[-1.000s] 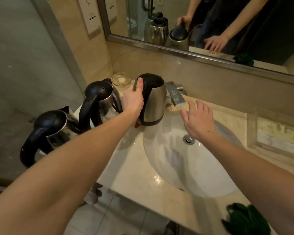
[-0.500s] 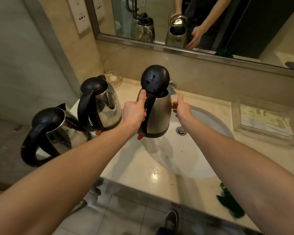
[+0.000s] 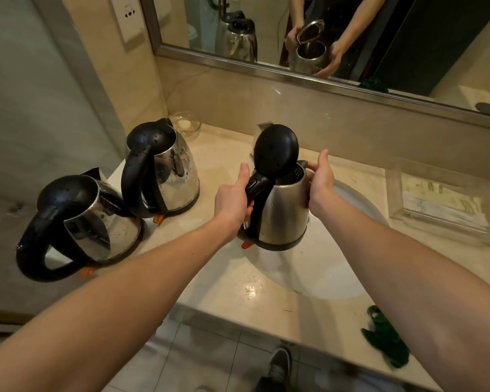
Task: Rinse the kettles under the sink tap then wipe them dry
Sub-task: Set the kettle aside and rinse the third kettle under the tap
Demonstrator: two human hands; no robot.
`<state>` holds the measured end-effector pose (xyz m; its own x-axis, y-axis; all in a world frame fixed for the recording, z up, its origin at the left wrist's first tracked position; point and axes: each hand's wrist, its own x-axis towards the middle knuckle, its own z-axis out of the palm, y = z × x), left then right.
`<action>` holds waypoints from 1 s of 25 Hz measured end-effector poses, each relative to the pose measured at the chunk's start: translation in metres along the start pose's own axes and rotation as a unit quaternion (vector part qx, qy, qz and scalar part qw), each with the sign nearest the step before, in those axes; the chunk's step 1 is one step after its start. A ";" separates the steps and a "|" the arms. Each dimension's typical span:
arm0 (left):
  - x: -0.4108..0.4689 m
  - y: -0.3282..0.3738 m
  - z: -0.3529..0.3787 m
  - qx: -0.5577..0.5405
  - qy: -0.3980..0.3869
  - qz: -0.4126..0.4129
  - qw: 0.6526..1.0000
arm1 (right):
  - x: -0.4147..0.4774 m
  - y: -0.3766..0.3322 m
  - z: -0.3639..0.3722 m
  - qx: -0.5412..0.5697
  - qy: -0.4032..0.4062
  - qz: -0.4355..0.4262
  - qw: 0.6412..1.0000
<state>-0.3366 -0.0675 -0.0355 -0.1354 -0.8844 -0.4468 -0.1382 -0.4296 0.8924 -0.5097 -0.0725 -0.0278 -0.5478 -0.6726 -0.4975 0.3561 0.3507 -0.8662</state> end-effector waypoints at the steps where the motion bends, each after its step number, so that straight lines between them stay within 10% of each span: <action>1: 0.001 -0.003 0.002 -0.013 -0.016 -0.017 1.000 | 0.002 0.002 -0.002 0.001 0.006 0.005 1.000; 5: 0.008 -0.008 0.011 -0.040 -0.077 -0.093 0.992 | 0.012 0.011 -0.012 0.015 0.056 0.004 0.998; 14: 0.041 -0.027 0.042 -0.081 0.061 -0.176 0.979 | 0.037 0.017 -0.027 -0.006 0.074 0.046 0.996; 25: 0.091 -0.045 0.057 -0.097 0.127 -0.193 0.968 | 0.096 0.013 -0.011 -0.168 -0.088 -0.019 0.982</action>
<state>-0.3982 -0.1187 -0.1201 0.1394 -0.6574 -0.7405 0.0599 -0.7409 0.6690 -0.5662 -0.1249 -0.0868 -0.4062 -0.7810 -0.4743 0.0529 0.4981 -0.8655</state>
